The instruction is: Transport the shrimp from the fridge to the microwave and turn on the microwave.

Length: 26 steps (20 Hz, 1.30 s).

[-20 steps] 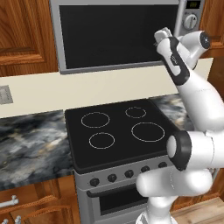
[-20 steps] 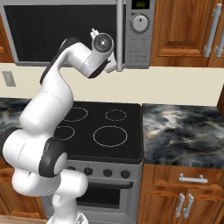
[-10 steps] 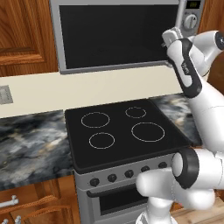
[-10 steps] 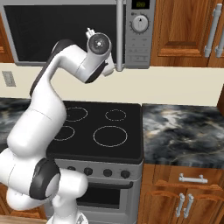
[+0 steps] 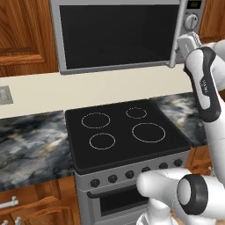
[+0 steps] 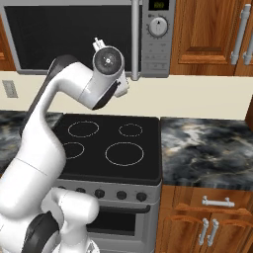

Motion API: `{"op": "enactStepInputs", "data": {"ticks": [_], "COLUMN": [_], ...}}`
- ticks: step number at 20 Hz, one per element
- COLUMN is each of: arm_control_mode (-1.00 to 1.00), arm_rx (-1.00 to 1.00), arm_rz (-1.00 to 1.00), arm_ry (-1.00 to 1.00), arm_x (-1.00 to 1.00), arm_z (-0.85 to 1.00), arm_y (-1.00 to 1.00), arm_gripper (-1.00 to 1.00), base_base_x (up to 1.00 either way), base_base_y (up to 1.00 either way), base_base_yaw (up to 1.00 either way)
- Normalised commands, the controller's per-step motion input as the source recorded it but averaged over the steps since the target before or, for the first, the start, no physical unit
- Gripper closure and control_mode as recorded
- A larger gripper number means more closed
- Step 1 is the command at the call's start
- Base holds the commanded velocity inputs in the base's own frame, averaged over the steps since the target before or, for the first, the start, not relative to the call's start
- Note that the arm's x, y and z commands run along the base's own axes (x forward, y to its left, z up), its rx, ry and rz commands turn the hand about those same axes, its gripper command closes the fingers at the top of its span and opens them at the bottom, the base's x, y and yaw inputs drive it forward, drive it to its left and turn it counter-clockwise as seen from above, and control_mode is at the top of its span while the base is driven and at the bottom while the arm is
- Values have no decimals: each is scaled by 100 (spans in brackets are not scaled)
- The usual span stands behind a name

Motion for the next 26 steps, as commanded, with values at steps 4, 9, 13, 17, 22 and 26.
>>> {"op": "enactStepInputs", "data": {"ticks": [4,9,13,17,22,26], "arm_control_mode": [-100,-100,-100,-100,-100,-100], "arm_rx": [5,8,0,1,4,0], "arm_rz": [-2,-3,-3,-2,0,0], "arm_ry": [2,4,1,0,1,0], "arm_x": [-48,-22,-2,0,15,32], "arm_z": [0,-2,-12,-14,-12,-18], "arm_y": [-56,-65,-59,-49,-24,-4], "arm_gripper": [-100,-100,-100,-100,-100,-100], "base_base_x": [0,0,0,0,0,0], "base_base_y": [0,0,0,0,0,0], "base_base_yaw": [0,0,0,0,0,0]}}
